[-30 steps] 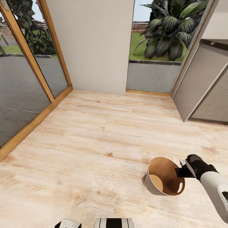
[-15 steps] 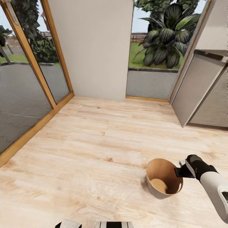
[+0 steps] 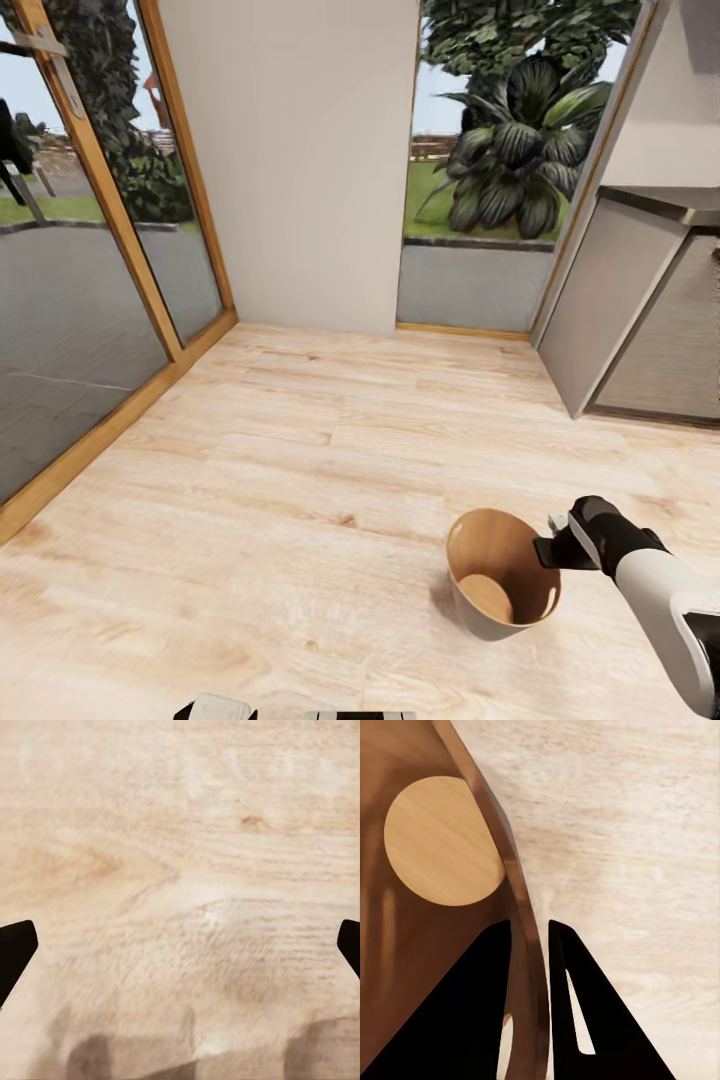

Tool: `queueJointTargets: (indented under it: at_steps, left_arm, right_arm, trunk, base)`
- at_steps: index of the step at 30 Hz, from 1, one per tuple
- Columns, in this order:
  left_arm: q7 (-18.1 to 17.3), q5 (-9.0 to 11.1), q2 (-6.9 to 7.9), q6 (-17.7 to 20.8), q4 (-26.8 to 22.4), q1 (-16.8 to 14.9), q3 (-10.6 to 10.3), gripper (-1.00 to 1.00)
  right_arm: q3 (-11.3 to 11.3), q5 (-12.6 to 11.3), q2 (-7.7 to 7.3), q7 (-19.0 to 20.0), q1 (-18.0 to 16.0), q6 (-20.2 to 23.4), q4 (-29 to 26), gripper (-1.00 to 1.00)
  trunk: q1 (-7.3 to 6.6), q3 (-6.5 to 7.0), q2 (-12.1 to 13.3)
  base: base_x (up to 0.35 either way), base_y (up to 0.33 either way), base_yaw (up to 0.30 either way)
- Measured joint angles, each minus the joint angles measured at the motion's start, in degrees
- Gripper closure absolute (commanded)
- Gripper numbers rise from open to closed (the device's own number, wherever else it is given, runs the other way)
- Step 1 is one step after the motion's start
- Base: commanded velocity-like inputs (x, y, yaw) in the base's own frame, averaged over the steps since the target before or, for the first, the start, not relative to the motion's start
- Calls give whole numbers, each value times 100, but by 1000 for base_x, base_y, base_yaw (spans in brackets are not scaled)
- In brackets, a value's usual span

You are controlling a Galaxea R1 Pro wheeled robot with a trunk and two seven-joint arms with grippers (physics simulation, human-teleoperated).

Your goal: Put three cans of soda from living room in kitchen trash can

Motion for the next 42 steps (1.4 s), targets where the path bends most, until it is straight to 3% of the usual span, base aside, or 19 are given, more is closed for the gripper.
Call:
queueJointTargets:
  at_steps: [5,9,11,13,17,21,23,24,25,27,29,30,31,33,35,42]
  left_arm:
    - [0,7,0,2,0,0,6,-100]
    - [2,8,0,4,3,-5,12,-100]
    - [6,8,0,9,5,-7,16,-100]
    - [7,8,0,10,7,-11,16,-100]
    - [23,10,0,12,8,-17,20,-100]
    - [33,52,-26,160,-90,-56,39,-100]
    - [41,65,-52,669,-290,-259,43,-100]
    - [37,74,-66,1186,-471,-431,45,-100]
    - [35,76,-71,1461,-576,-551,47,-100]
    - [30,124,-82,2359,-861,-1049,54,-100]
    - [33,290,-74,2791,-893,-1456,72,-100]
    - [37,469,-59,2955,-799,-1658,95,-100]
    - [47,641,-41,3057,-617,-1809,115,-100]
    - [59,767,-16,3087,-369,-1916,128,-100]
    - [49,945,148,2883,250,-2132,154,-100]
    - [2,1019,247,2683,490,-2214,163,-100]
  right_arm:
    - [29,65,75,-3,5,-12,4,100]
    - [3,-57,208,72,4,5,-2,100]
    - [57,85,333,194,7,1,-16,100]
    - [1,-47,381,259,3,19,-27,100]
    - [49,118,565,328,4,-16,-51,100]
    - [86,104,726,350,3,-163,-72,100]
    - [87,26,817,366,-1,-238,-82,100]
    - [83,-5,852,372,-3,-267,-88,100]
    - [79,-29,865,375,-4,-275,-89,100]
    - [106,60,874,367,-5,-314,-91,100]
    - [123,137,862,363,-5,-336,-92,100]
    - [122,122,852,365,-4,-336,-91,100]
    - [109,97,844,367,-5,-336,-93,100]
    - [99,59,838,371,-5,-331,-93,100]
    - [109,87,847,367,-5,-332,-93,100]
    - [103,88,826,367,-5,-335,-93,100]
  trunk:
    - [-13,110,7]
    - [-23,199,12]
    - [-28,243,15]
    - [-34,288,17]
    - [-44,376,23]
    - [-54,465,28]
    - [-59,510,31]
    - [-62,533,32]
    - [-65,554,33]
    - [-70,599,36]
    - [-75,643,39]
    - [-77,665,40]
    - [-80,687,42]
    - [-85,731,44]
    - [-90,775,47]
    - [-108,930,56]
  base:
    - [0,0,0]
    - [0,0,0]
    - [0,0,0]
    - [0,0,0]
    - [0,0,0]
    - [0,0,0]
    - [0,0,0]
    - [0,0,0]
    - [0,0,0]
    - [0,0,0]
    - [0,0,0]
    - [0,0,0]
    - [0,0,0]
    - [0,0,0]
    - [0,0,0]
    - [0,0,0]
